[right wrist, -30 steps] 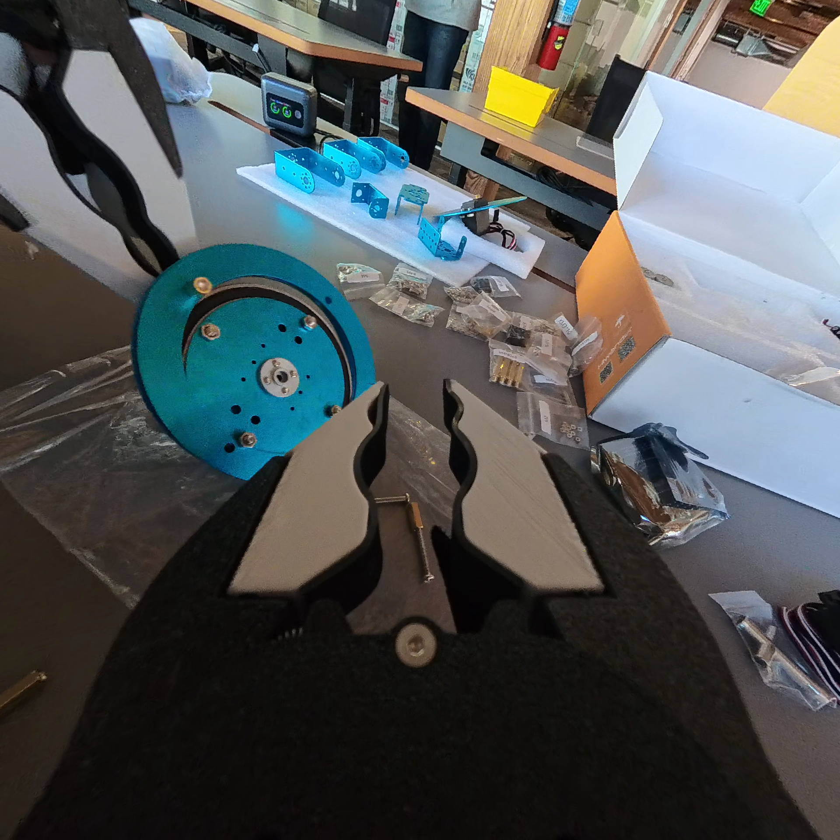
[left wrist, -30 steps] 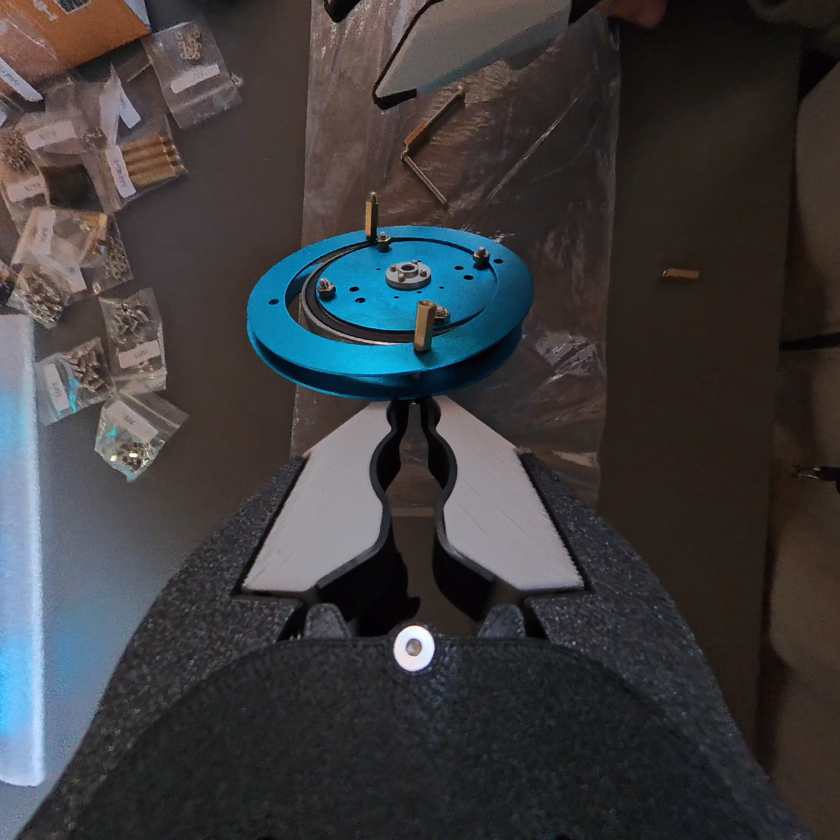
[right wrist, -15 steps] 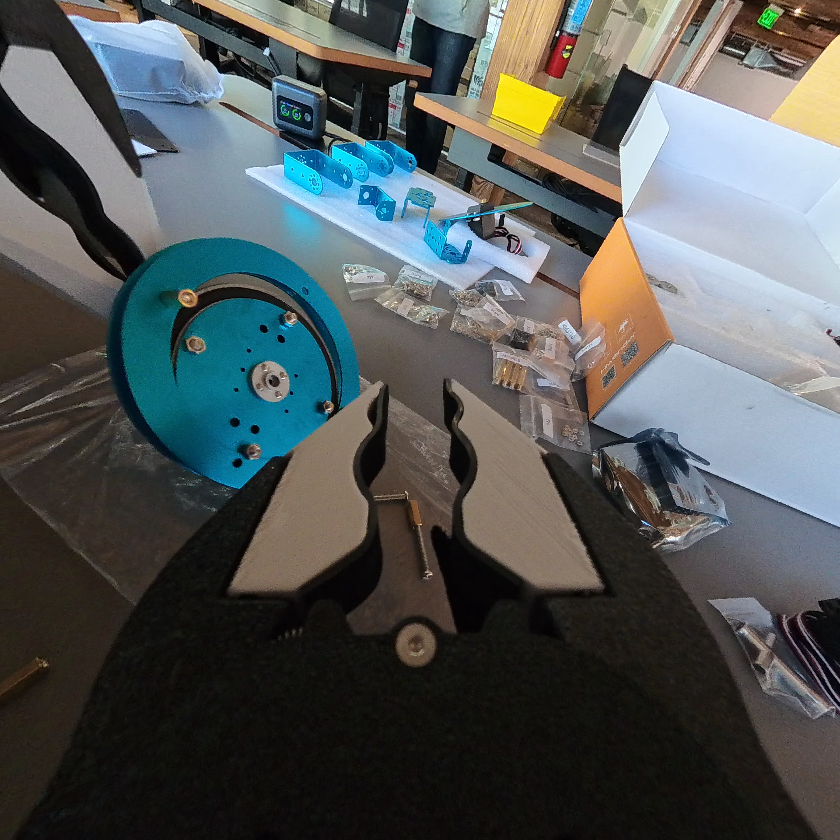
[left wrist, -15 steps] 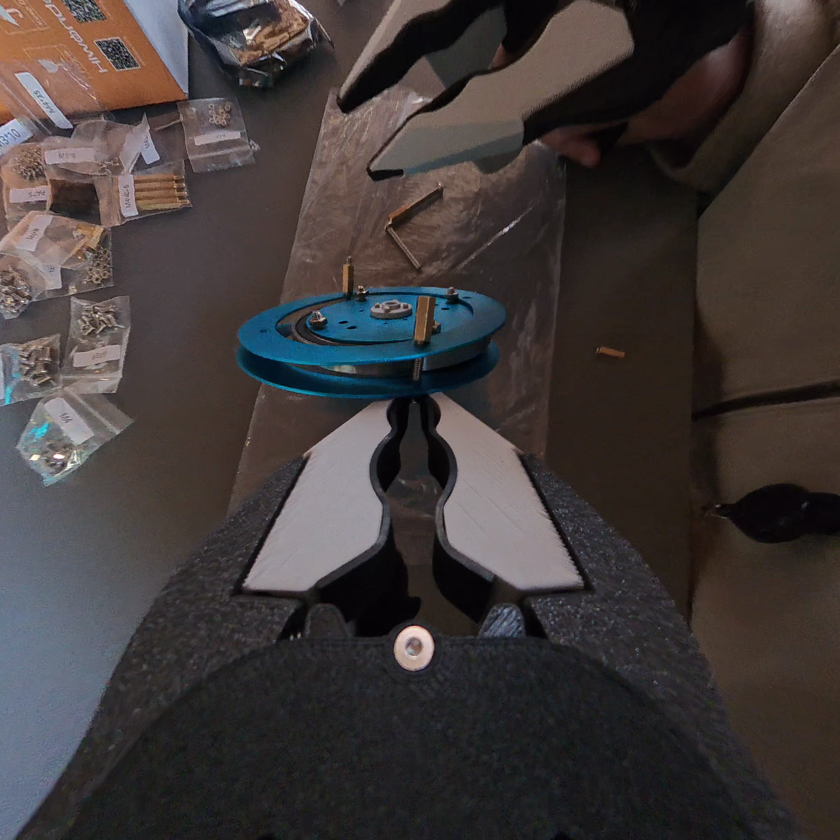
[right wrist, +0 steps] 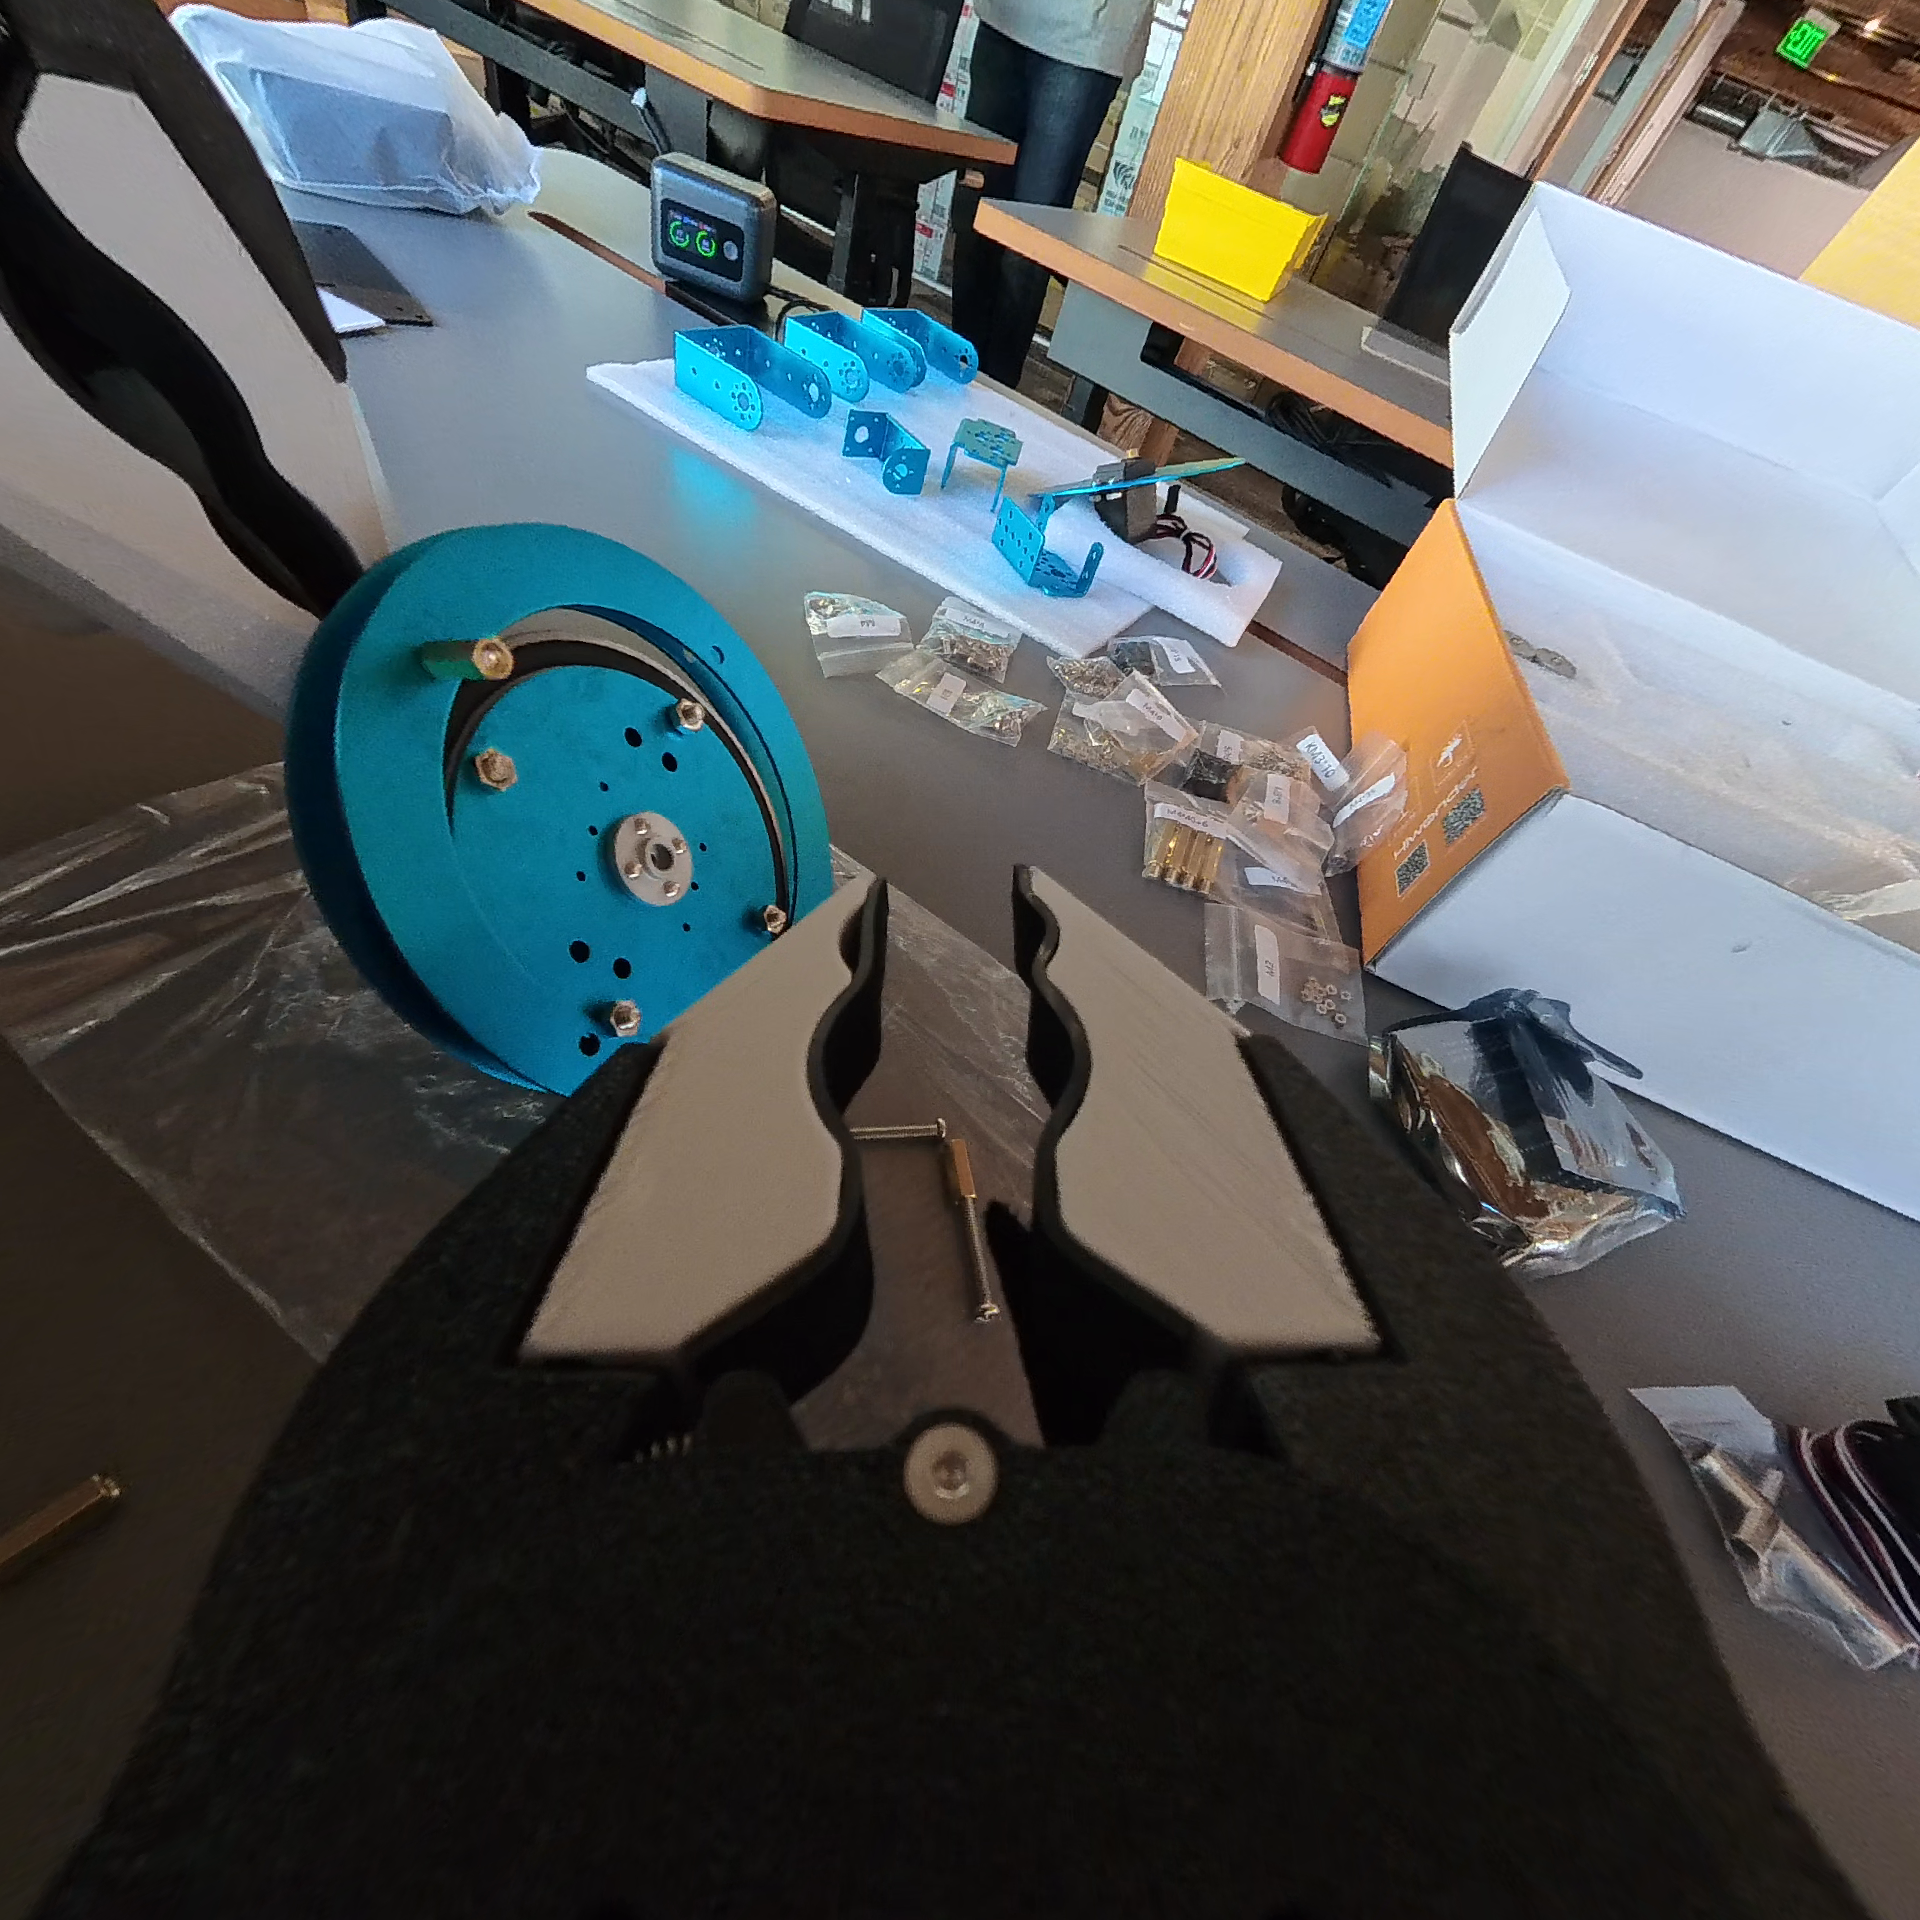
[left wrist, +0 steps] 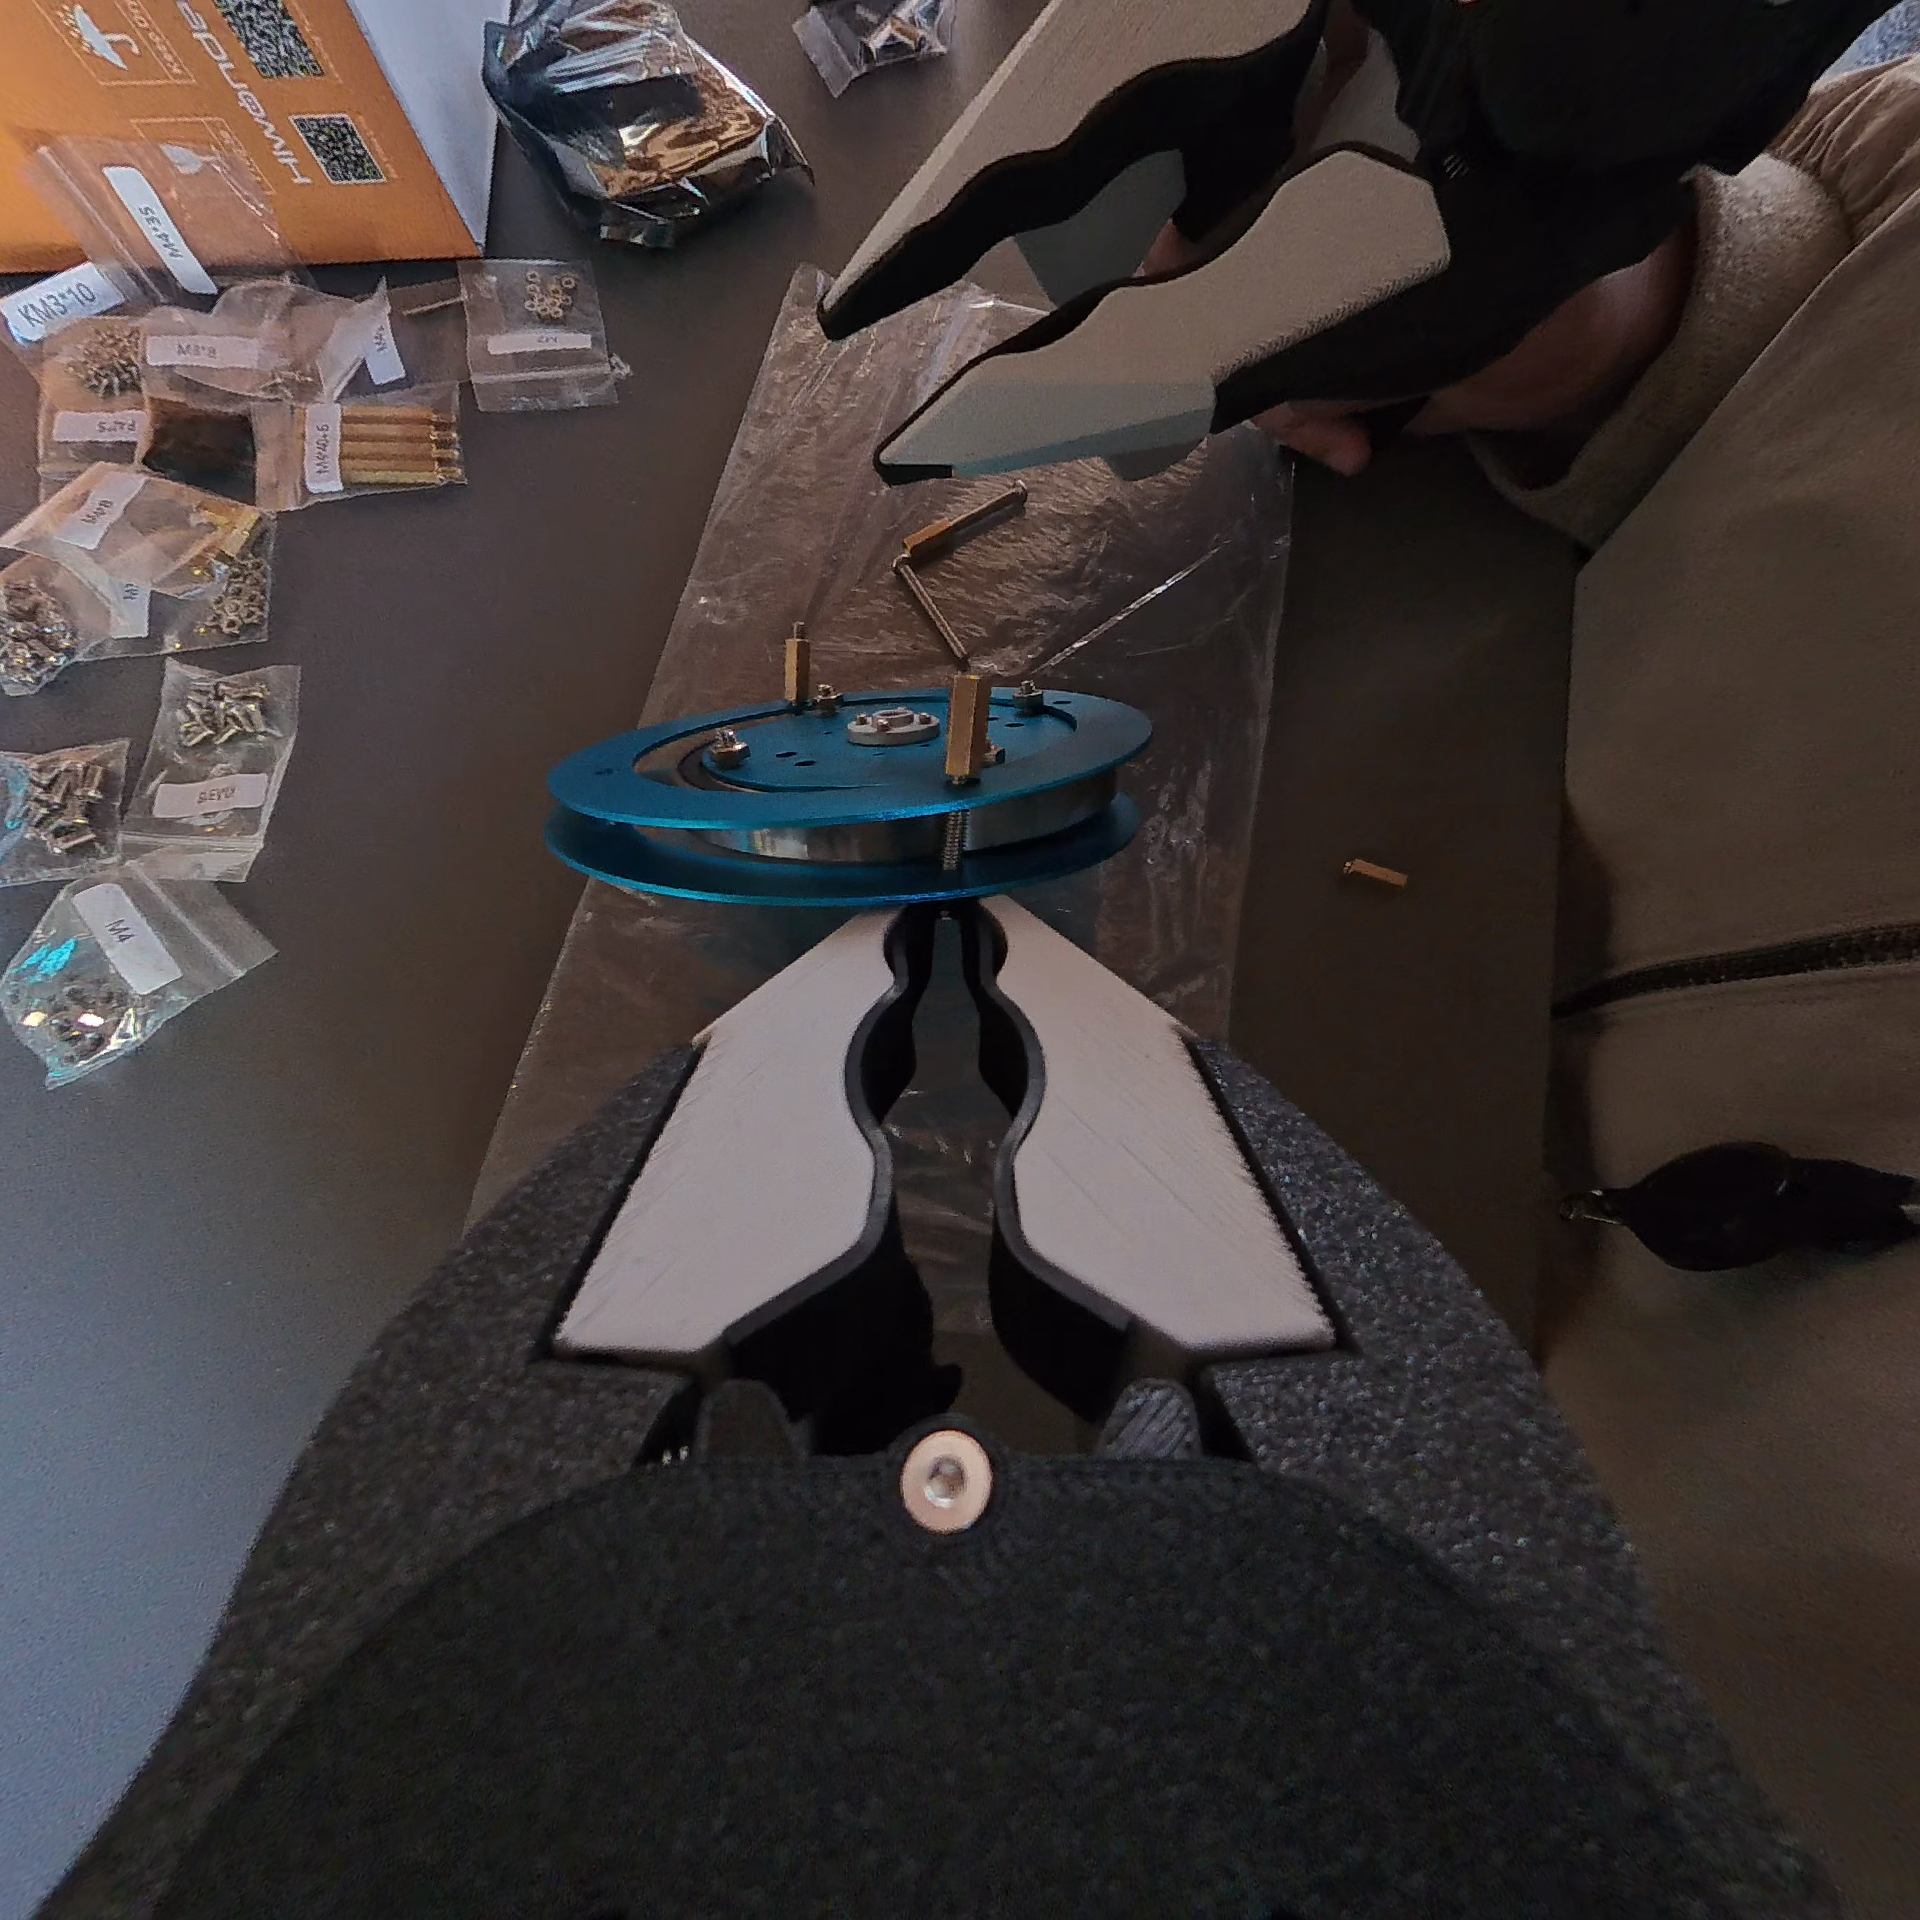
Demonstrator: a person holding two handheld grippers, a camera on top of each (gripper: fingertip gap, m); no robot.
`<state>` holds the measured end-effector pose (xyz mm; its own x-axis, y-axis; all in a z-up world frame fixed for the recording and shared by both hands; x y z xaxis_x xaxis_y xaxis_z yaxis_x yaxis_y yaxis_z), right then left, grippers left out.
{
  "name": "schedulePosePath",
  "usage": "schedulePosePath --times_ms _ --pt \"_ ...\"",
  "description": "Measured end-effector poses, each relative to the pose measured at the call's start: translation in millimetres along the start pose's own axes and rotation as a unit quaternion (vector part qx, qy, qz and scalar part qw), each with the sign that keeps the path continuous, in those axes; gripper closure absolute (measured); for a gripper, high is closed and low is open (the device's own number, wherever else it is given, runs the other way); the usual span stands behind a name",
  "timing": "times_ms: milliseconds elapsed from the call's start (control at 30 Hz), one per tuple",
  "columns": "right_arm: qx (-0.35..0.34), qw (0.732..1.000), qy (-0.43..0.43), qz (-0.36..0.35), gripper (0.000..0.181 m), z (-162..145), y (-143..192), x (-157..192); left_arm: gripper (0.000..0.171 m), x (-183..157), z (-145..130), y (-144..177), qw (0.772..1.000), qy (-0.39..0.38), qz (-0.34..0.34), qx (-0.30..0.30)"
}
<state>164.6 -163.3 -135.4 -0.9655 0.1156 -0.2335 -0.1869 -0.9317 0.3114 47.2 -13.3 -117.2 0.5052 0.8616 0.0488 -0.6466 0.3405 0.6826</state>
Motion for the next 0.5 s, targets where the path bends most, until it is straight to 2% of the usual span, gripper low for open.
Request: schedulePosePath --times_ms 500 --pt "0.012 1.000 -0.003 0.003 0.158 -1.4 -2.5 -1.3 0.169 -1.1 -5.6 -1.3 1.000 0.012 -0.006 0.002"
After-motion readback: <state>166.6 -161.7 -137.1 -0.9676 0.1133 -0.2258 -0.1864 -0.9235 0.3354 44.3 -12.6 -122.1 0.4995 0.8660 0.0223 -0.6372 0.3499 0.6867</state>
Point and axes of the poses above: each gripper's, where its closed fingertips meet, y back along the fingers, z out of its top, x = y × z across the jaws, the point moved 9 cm from there along y, back along the fingers, and after that the axes turned 6 degrees about z, right-handed, at the moved point
